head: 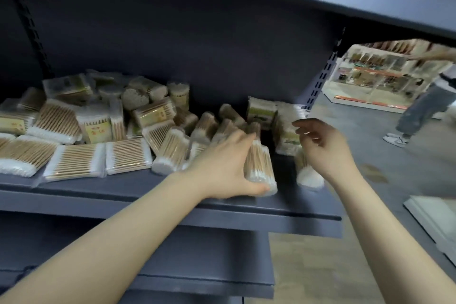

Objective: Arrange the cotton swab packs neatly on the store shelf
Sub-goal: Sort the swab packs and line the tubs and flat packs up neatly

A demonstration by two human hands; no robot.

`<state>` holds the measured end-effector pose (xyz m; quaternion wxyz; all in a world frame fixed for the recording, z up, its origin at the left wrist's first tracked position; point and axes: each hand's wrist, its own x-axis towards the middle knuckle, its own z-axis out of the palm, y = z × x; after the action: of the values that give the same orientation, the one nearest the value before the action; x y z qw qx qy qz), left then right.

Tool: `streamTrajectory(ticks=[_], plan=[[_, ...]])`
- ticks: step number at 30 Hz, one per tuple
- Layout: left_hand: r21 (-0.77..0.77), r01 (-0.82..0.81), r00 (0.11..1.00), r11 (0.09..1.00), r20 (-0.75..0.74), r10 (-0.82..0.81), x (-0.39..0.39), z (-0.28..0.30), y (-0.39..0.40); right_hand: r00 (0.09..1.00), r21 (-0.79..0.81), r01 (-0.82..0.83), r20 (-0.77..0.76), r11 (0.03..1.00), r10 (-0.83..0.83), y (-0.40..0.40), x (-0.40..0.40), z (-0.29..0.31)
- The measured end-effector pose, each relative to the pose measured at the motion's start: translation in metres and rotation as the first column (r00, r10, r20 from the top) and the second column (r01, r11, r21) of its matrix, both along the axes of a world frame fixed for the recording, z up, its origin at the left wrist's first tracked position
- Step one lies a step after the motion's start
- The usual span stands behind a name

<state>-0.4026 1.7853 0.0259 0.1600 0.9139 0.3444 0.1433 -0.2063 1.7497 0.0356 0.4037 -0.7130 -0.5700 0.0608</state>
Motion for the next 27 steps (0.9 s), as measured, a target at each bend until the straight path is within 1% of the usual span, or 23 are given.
streamTrajectory(ticks=[4,8,15,21,27], plan=[[0.035,0.016,1.0,0.999,-0.027,-0.016,0.035,-0.015,0.002,0.999,-0.045,0.042,0.009,0.998,-0.042,-0.01,0.012,-0.009],[0.099,0.028,0.995,0.995,-0.094,-0.018,0.059,-0.026,0.004,0.997,-0.066,0.071,0.023,0.995,-0.07,-0.014,0.019,-0.016],[0.251,0.041,0.982,0.967,-0.188,0.007,0.075,-0.035,0.012,0.995,-0.086,0.099,0.018,0.991,-0.098,-0.014,0.029,-0.024],[0.234,0.062,0.985,0.97,-0.17,-0.022,0.087,-0.035,0.013,0.989,-0.067,0.15,-0.007,0.986,-0.151,-0.009,0.035,-0.027],[0.179,0.066,0.979,0.982,-0.202,-0.029,0.086,-0.036,0.012,0.99,-0.062,0.139,-0.006,0.988,-0.14,-0.004,0.034,-0.025]])
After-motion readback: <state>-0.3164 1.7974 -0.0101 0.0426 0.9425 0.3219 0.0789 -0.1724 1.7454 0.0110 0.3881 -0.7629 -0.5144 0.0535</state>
